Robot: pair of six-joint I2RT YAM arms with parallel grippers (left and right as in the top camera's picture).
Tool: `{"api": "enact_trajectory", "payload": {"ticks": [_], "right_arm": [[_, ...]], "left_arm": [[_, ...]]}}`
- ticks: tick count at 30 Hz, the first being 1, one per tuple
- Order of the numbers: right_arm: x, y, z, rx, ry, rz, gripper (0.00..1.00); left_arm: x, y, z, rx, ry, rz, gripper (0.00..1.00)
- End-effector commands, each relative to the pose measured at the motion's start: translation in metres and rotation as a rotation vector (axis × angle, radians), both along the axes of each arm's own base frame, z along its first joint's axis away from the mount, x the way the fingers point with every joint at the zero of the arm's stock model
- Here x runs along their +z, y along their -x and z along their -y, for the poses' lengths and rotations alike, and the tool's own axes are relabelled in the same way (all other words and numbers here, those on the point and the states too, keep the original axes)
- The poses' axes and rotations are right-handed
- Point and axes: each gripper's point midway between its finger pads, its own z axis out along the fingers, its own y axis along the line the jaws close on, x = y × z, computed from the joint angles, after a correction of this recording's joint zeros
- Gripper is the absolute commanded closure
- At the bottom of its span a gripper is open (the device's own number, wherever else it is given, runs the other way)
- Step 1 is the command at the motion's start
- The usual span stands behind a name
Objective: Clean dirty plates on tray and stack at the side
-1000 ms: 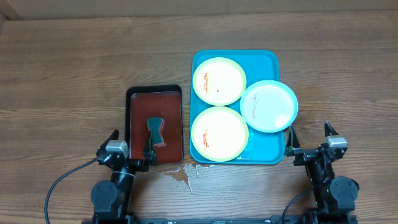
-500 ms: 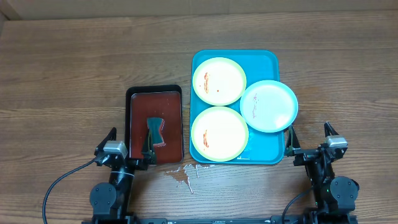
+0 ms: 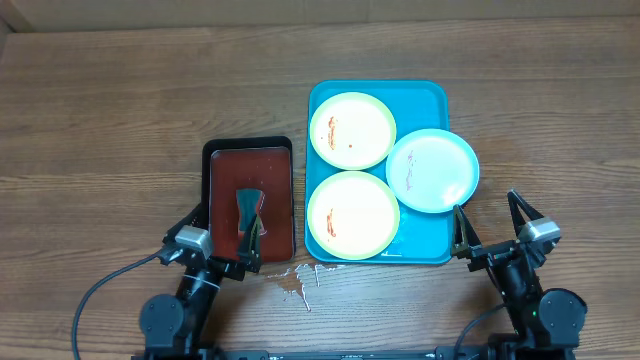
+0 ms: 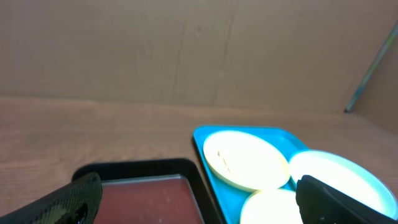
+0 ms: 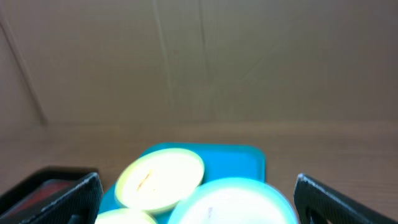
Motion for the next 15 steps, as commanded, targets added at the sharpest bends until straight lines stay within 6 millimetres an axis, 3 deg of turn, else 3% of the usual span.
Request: {"api": "enact_trajectory", "payload": {"ticks": [1, 9, 15], "right_arm": [[0.046, 0.01, -0.005, 0.031, -0.009, -0.016, 0.0], [0.073, -0.005, -0.004, 0.024, -0.002, -0.346, 0.0], [0.078, -0.025, -0.008, 0.052, -0.015, -0.592, 0.0]], "left_arm": [[0.046, 0.001, 0.004, -0.026, 0.015, -0.028, 0.0], [0.08, -0.041, 0.014, -0.097, -0.005, -0.409, 0.0], [0.078, -0.071, 0.018, -0.121, 0.023, -0.746, 0.0]]}}
